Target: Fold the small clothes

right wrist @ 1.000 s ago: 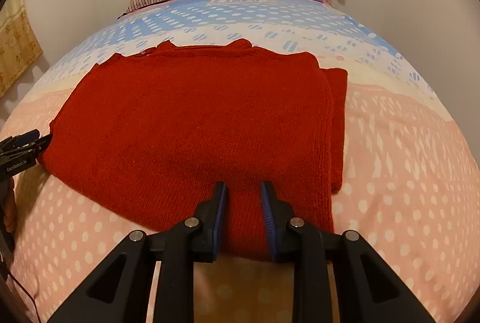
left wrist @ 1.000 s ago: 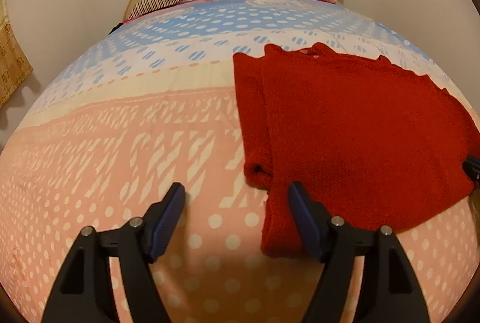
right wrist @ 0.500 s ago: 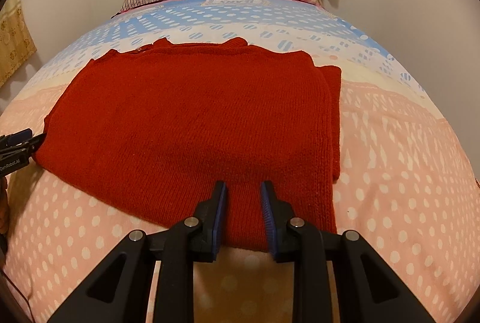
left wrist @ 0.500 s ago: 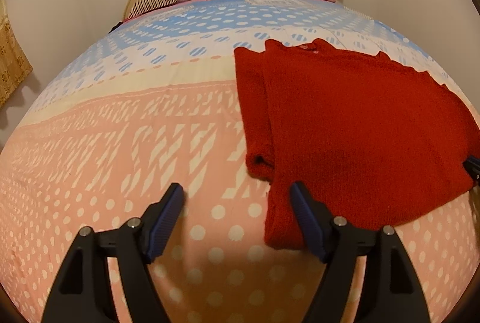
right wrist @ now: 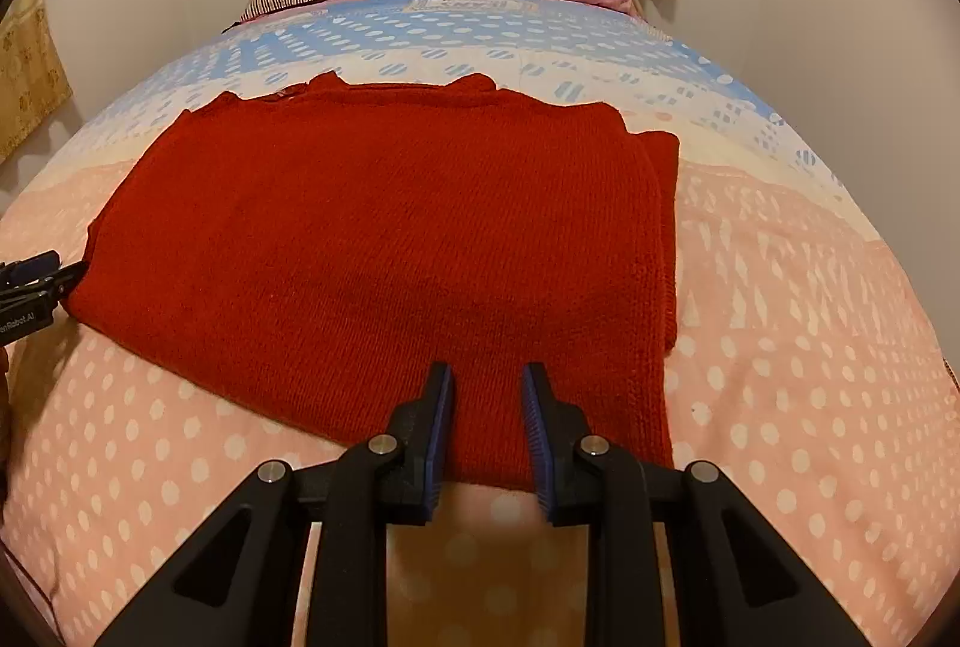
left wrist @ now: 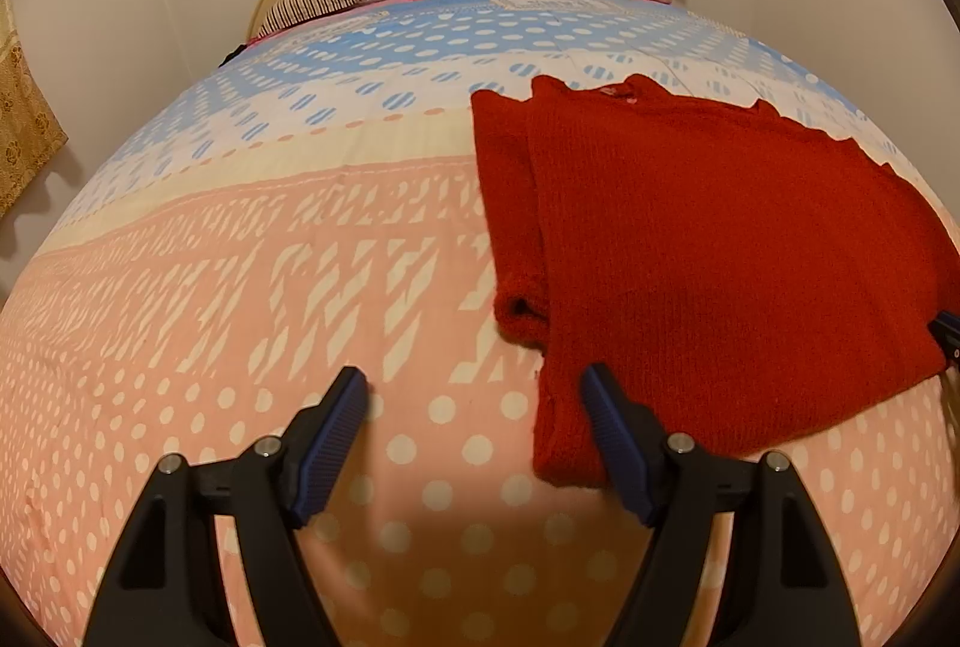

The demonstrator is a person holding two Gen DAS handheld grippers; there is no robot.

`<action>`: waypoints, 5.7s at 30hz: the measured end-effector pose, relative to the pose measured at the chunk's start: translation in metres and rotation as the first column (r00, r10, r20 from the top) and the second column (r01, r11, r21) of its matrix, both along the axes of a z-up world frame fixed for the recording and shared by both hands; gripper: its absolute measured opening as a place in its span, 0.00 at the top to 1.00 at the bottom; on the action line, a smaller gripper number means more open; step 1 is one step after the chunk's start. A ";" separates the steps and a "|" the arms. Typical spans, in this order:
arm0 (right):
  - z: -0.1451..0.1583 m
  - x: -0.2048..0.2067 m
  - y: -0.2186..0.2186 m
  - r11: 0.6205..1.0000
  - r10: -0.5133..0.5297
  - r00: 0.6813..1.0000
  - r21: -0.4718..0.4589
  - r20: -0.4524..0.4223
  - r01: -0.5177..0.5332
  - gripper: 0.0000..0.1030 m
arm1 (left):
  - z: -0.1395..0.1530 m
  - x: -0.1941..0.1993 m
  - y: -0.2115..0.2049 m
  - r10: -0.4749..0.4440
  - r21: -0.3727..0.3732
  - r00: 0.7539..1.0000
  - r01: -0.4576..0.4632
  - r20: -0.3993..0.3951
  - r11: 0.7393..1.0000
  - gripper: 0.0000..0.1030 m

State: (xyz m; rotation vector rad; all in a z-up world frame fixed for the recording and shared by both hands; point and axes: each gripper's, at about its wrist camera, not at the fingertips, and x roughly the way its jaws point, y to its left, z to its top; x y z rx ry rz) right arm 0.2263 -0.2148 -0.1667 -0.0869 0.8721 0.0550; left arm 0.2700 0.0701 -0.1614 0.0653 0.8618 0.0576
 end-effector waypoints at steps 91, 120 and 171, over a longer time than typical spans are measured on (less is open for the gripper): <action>0.007 -0.002 0.261 0.851 0.485 0.871 -0.272 0.080 -0.449 0.90 | 0.005 0.146 0.029 -0.182 -0.470 0.980 0.122 -0.084 0.874 0.80; 0.076 -0.015 0.133 0.964 0.233 0.923 0.050 0.305 -0.260 0.95 | 0.091 0.145 -0.052 -0.235 -0.537 0.972 0.208 0.019 0.818 0.85; 0.033 -0.070 -0.090 0.887 -0.268 0.950 0.426 0.157 0.180 0.55 | 0.082 0.039 -0.217 -0.527 -0.098 0.833 0.546 0.170 0.832 0.35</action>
